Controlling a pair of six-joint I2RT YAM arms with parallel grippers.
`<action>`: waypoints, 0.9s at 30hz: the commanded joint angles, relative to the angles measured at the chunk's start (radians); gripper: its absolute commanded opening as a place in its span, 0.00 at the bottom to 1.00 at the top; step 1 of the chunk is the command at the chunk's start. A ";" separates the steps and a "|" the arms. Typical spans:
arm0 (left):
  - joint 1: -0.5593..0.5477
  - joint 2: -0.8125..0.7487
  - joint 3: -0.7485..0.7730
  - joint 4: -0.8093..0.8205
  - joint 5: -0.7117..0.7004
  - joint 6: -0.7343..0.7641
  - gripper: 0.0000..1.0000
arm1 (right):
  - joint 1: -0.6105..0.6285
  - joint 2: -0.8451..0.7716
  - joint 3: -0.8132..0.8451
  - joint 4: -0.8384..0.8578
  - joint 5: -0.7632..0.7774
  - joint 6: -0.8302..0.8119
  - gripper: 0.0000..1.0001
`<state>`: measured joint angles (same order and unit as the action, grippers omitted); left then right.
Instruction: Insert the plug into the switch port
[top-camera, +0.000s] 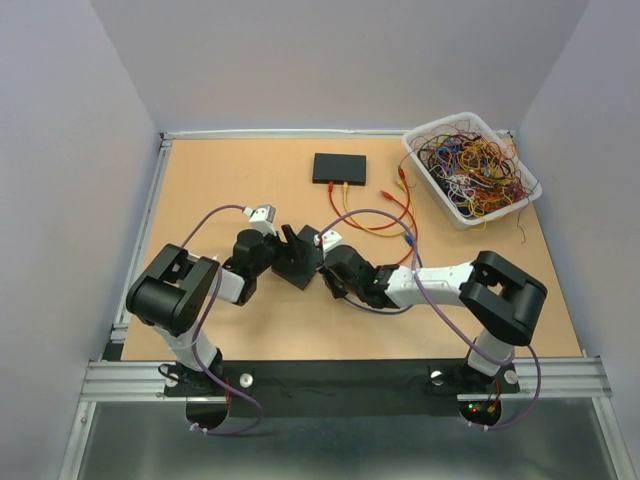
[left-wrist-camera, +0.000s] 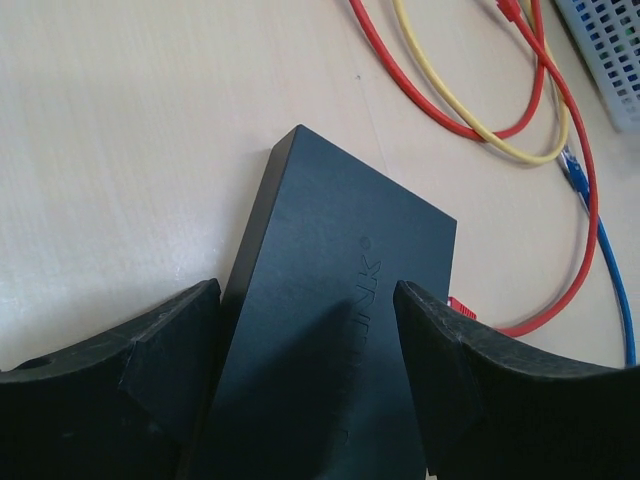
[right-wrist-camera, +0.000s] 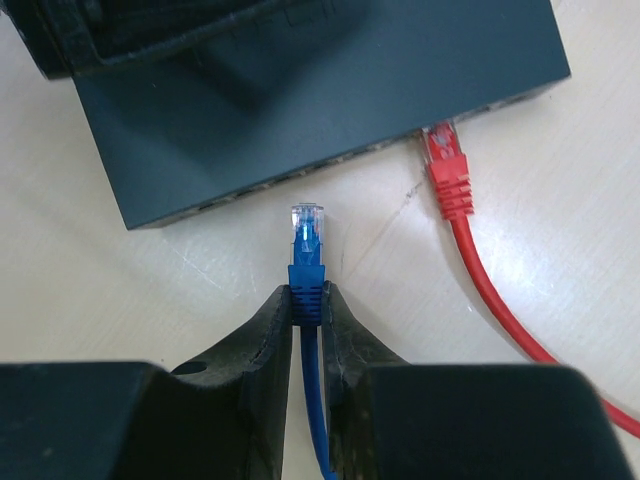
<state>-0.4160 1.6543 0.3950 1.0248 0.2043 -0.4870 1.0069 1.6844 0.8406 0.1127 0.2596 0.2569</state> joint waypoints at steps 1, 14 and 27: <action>0.000 0.016 -0.001 0.069 0.066 0.011 0.80 | -0.005 0.026 0.064 0.022 -0.008 -0.019 0.00; 0.000 0.042 -0.005 0.096 0.083 0.013 0.80 | -0.005 0.078 0.101 0.022 -0.011 -0.022 0.00; 0.000 0.071 -0.004 0.116 0.095 0.013 0.79 | -0.004 0.052 0.129 0.005 -0.008 -0.028 0.00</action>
<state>-0.4103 1.7157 0.3946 1.1255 0.2592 -0.4805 1.0069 1.7569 0.9104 0.0814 0.2478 0.2398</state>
